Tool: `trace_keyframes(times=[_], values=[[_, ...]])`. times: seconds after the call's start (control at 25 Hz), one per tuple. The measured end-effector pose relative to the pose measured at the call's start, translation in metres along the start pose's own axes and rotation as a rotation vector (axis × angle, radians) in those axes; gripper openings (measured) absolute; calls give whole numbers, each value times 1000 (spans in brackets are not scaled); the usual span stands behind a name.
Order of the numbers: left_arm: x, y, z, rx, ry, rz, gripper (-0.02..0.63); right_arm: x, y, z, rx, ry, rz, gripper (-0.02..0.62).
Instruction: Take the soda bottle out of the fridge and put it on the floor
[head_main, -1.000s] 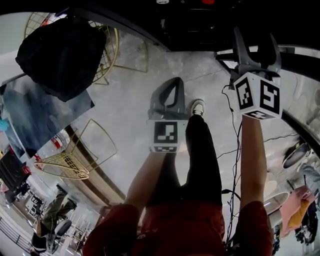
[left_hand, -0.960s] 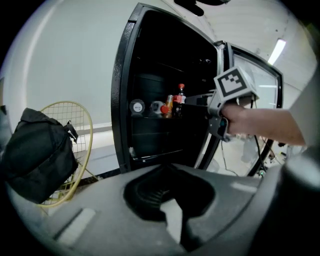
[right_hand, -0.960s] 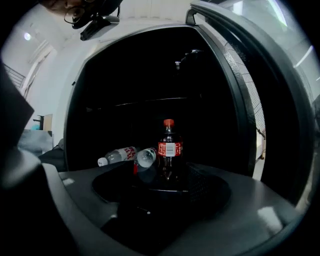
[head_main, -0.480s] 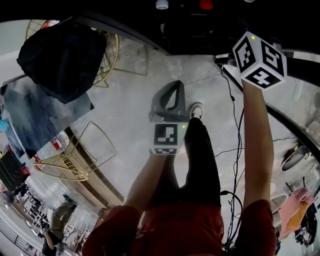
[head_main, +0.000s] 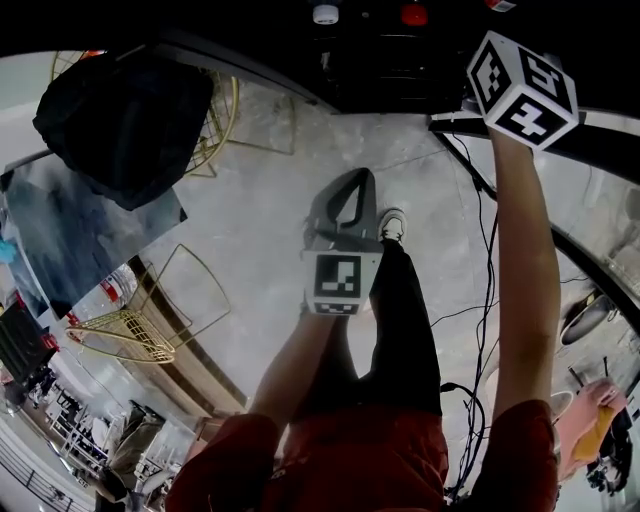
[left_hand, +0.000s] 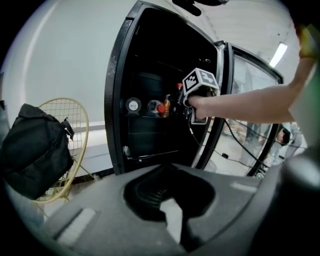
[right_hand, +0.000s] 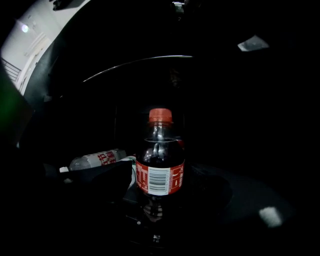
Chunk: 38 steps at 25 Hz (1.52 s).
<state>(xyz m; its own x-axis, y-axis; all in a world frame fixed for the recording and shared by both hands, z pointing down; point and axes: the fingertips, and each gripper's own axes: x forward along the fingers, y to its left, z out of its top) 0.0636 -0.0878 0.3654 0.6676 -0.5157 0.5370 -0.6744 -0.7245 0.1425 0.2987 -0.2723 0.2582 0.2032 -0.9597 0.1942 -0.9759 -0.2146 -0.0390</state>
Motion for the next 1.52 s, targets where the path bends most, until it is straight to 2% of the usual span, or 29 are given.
trace_keyframes(times=[0.68, 0.88, 1.52], values=[[0, 1, -3, -7, -1, 7, 0, 3, -5, 0, 29, 4, 12, 328], [1, 6, -4, -12, 0, 18, 0, 6, -4, -3, 1, 19, 18, 304], [-3, 6, -6, -9, 5, 20, 0, -4, -2, -7, -5, 17, 28, 301]])
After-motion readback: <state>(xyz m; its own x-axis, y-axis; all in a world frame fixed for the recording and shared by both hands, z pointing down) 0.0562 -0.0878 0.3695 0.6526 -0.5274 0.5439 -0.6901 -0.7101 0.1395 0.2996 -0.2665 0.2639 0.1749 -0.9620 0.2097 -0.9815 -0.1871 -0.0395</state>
